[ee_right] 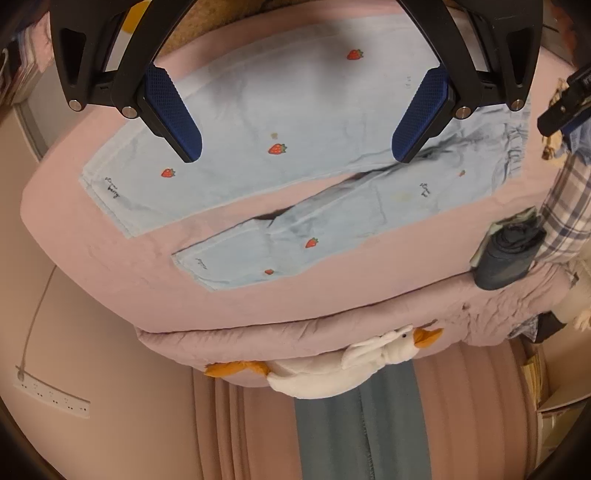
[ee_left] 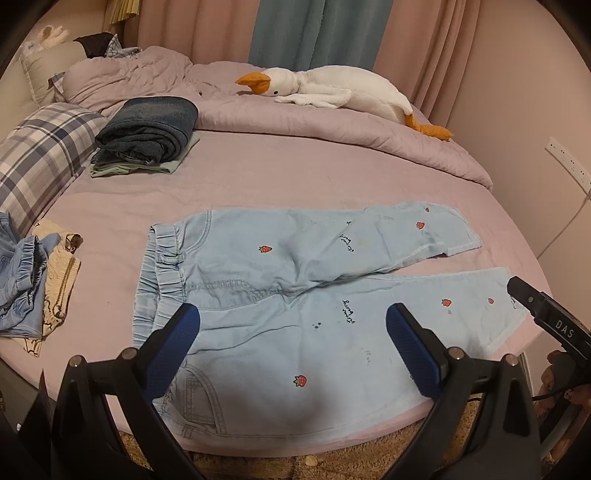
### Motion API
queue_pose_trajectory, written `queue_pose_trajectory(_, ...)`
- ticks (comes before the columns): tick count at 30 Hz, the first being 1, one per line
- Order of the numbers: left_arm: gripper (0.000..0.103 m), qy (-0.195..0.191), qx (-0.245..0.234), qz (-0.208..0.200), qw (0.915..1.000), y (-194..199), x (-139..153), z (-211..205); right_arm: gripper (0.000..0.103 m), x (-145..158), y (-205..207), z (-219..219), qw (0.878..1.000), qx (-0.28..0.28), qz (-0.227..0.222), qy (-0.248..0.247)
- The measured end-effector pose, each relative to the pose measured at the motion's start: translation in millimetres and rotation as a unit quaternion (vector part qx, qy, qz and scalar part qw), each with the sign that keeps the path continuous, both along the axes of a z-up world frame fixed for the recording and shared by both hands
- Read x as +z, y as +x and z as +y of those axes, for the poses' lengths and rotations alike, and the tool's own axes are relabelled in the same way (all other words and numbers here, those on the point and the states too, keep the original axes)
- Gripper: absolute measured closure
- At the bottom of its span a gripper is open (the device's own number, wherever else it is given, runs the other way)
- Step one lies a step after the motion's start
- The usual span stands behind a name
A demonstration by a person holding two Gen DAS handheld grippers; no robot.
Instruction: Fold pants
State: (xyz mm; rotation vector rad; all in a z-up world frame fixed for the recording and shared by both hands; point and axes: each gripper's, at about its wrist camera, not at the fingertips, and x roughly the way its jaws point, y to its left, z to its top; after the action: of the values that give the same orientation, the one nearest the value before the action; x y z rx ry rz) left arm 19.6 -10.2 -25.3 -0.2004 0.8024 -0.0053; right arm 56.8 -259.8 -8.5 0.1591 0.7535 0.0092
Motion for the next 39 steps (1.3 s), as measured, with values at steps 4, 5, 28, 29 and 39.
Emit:
queue_pose_trajectory(4, 0.004, -0.001, -0.003, 0.005, 1.0, 2, -2, -1, 0.0, 0, 1, 0, 1.0, -0.003, 0.002, -0.001)
queue_pose_trajectory(5, 0.004, -0.001, -0.005, 0.006, 1.0, 2, -2, -2, 0.0, -1, 1, -1, 1.0, -0.004, 0.002, -0.001)
queue_pose_trajectory(28, 0.005, -0.015, -0.015, 0.025, 0.9995, 7, -12, -4, 0.0, -3, 2, -6, 1.0, -0.008, 0.006, 0.0)
queue_pose_trajectory(29, 0.005, -0.015, -0.014, 0.025, 0.9995, 7, -12, -4, 0.0, -2, 2, -6, 1.0, -0.008, 0.006, 0.0)
queue_pose_trajectory(39, 0.006, -0.016, -0.012, 0.025, 0.9995, 7, -11, -2, 0.0, -3, 1, -6, 1.0, -0.009, 0.004, 0.0)
